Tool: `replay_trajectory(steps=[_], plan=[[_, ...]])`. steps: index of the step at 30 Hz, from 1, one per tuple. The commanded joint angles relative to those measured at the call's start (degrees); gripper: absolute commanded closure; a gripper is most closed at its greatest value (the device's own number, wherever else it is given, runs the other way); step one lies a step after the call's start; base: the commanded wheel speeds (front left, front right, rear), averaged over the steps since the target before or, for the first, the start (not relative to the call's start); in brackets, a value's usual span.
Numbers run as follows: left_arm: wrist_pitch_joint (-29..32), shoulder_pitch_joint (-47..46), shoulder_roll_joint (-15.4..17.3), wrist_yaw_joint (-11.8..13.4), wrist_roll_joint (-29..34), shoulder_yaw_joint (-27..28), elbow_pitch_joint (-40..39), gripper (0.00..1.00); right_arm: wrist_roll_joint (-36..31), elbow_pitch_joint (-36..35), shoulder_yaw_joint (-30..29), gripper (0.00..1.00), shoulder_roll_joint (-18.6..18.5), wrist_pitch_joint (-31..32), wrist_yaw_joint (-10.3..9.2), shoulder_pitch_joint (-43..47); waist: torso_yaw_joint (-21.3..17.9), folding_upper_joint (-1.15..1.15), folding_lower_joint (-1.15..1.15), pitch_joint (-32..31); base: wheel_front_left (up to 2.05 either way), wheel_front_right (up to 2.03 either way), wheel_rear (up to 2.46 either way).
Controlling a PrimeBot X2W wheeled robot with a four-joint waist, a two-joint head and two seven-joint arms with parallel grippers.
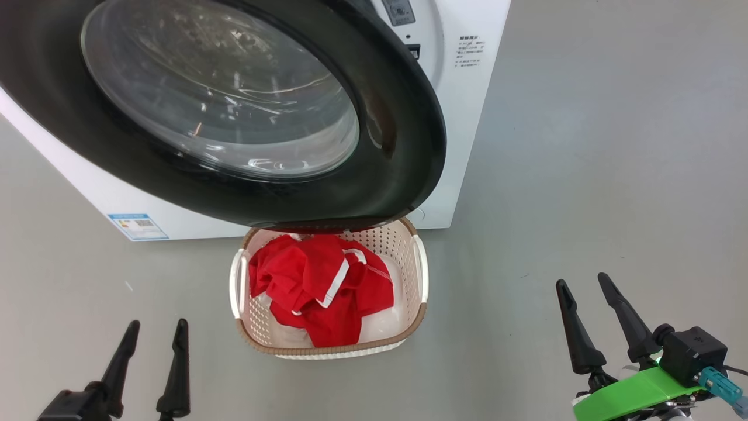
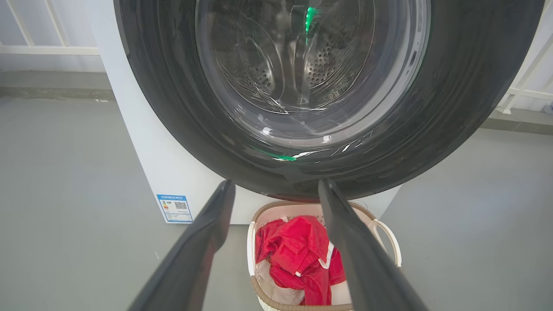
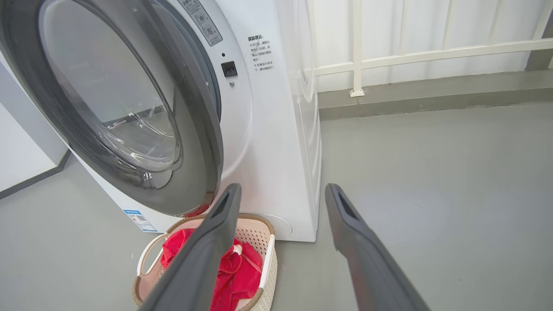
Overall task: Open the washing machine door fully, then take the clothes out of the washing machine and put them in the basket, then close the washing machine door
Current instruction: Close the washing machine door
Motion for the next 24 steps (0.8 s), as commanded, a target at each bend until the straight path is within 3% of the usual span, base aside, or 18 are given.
replay_trajectory(steps=[1,7,8,9,10,24], plan=[[-0.69,-0.63,0.60,-0.31,0.45,2.03,-1.40,0.00,0.33,-1.20,1.46,0.00,-0.42,-0.36,0.28,-0.42,0.05,0.00,0.00,0.01,0.00,0.00,0.00],[-0.69,-0.79,0.35,-0.31,0.79,1.73,-1.66,0.00,0.37,-1.16,2.33,0.02,-0.40,-0.36,0.28,-1.22,0.72,0.00,0.00,-0.09,0.00,0.00,0.00],[-0.69,-0.85,0.24,-0.31,0.86,1.50,-1.72,0.00,0.43,-1.16,2.67,0.42,-0.40,-0.36,0.28,-1.53,0.95,0.00,0.00,-0.06,0.00,0.00,0.00],[-0.69,-0.98,0.11,-0.31,0.90,1.26,-1.78,0.00,0.48,-1.16,2.98,0.62,-0.41,-0.36,0.28,-1.94,1.25,0.00,0.00,0.04,0.00,0.00,0.00],[-0.69,-1.16,-0.04,-0.31,0.92,1.04,-1.86,0.00,0.52,-1.16,3.25,0.98,-0.41,-0.36,0.28,-2.47,1.58,0.00,0.00,0.21,0.00,0.00,0.00],[-0.69,-3.57,-2.49,-0.31,0.79,-1.27,-2.68,0.00,0.74,1.78,9.67,1.00,-0.06,-0.36,0.28,-16.03,7.16,0.00,0.00,2.98,0.00,0.00,0.00]])
